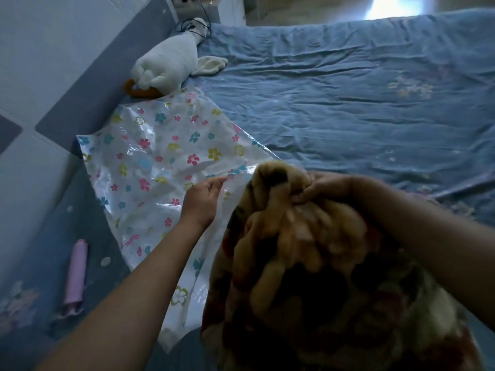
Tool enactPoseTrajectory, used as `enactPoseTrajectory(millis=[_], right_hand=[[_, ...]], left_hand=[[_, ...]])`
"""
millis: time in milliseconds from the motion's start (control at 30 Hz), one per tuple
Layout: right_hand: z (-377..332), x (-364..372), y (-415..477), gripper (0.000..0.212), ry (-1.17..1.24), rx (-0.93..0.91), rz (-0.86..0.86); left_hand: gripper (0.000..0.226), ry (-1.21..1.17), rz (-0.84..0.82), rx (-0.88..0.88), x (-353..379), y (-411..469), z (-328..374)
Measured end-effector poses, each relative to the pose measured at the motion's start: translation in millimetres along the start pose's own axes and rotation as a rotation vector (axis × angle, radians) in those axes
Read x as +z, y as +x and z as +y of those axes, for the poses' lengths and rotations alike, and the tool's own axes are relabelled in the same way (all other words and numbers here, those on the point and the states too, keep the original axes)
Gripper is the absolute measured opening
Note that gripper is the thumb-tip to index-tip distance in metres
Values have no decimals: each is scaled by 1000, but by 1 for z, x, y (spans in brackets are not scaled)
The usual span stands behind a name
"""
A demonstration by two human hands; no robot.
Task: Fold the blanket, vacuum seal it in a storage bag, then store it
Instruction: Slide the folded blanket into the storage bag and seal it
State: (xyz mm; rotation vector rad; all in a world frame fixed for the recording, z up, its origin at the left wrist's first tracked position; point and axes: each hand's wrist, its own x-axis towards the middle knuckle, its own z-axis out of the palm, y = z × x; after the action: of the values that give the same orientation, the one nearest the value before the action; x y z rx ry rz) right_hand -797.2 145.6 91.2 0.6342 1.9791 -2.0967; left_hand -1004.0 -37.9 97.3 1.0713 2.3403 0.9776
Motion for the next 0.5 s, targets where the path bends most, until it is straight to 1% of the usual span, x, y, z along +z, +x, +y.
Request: enactPoseTrajectory(millis=[67, 167, 300, 400, 433, 467, 500], right_hand=[[22, 9, 31, 52, -29, 62, 52], [36, 21, 66, 67, -116, 149, 92], [46, 1, 92, 85, -238, 218, 175], [56, -19, 100, 85, -244, 213, 208], [52, -19, 97, 81, -251, 216, 219], [45, -17, 93, 69, -281, 216, 227], [37, -14, 88, 54, -327, 212, 228]], left_hand=[[32, 30, 3, 12, -4, 5, -2], [32, 66, -12, 27, -9, 14, -8], [32, 96, -2, 33, -10, 15, -16], [31, 88, 15, 41, -9, 8, -22], [31, 84, 17, 48, -6, 7, -23], [30, 78, 20, 58, -4, 6, -21], [30, 69, 26, 64, -1, 6, -19]])
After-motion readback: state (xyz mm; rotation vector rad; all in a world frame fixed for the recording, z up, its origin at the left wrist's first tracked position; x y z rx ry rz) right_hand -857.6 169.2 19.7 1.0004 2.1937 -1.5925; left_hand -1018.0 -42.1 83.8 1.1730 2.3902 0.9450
